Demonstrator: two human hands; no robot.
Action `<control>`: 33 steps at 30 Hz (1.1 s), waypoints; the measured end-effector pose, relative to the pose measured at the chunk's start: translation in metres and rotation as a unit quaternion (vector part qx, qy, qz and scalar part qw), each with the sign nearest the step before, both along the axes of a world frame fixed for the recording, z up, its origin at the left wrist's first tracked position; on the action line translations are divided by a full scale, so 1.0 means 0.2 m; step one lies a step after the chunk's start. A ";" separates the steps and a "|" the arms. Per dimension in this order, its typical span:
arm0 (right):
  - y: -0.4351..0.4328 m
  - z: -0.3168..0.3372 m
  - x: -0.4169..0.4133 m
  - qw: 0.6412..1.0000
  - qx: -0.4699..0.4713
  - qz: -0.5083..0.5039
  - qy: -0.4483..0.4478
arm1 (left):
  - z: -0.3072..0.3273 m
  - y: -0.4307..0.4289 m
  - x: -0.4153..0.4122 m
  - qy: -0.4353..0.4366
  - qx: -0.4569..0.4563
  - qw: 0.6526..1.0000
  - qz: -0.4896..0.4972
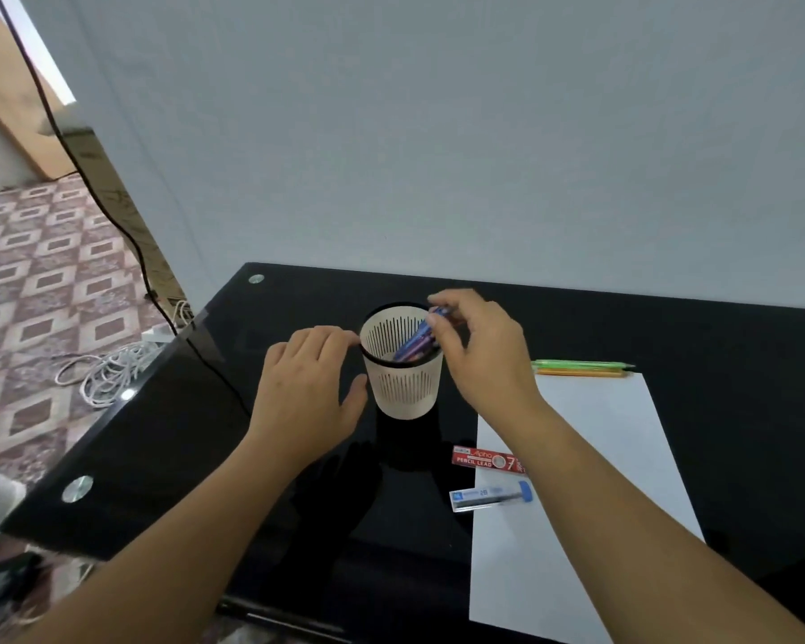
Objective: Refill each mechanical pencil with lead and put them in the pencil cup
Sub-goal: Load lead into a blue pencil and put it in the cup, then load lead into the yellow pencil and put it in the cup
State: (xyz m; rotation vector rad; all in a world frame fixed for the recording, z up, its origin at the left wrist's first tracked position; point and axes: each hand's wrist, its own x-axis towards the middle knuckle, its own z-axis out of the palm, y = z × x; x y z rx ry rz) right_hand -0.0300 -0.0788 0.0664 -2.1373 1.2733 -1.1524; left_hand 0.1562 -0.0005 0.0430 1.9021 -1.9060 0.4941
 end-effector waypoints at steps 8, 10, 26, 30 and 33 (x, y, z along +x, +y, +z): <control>0.01 0.00 -0.04 1.000 0.000 0.016 0.019 | -0.02 0.02 -0.05 0.049 -0.034 0.998 -0.002; 0.02 0.00 -0.08 1.000 -0.005 0.010 0.009 | -0.01 0.02 -0.09 0.055 -0.042 0.998 -0.013; 0.24 -0.23 -0.82 0.945 0.137 -0.112 0.276 | -0.16 0.02 -0.67 0.107 0.098 0.979 -0.142; 0.25 -0.34 -0.92 0.942 0.119 -0.078 0.305 | -0.27 0.00 -0.75 0.102 0.154 0.969 -0.162; 0.23 -0.39 -0.94 0.951 0.089 -0.078 0.284 | -0.31 -0.02 -0.78 0.105 0.146 0.971 -0.156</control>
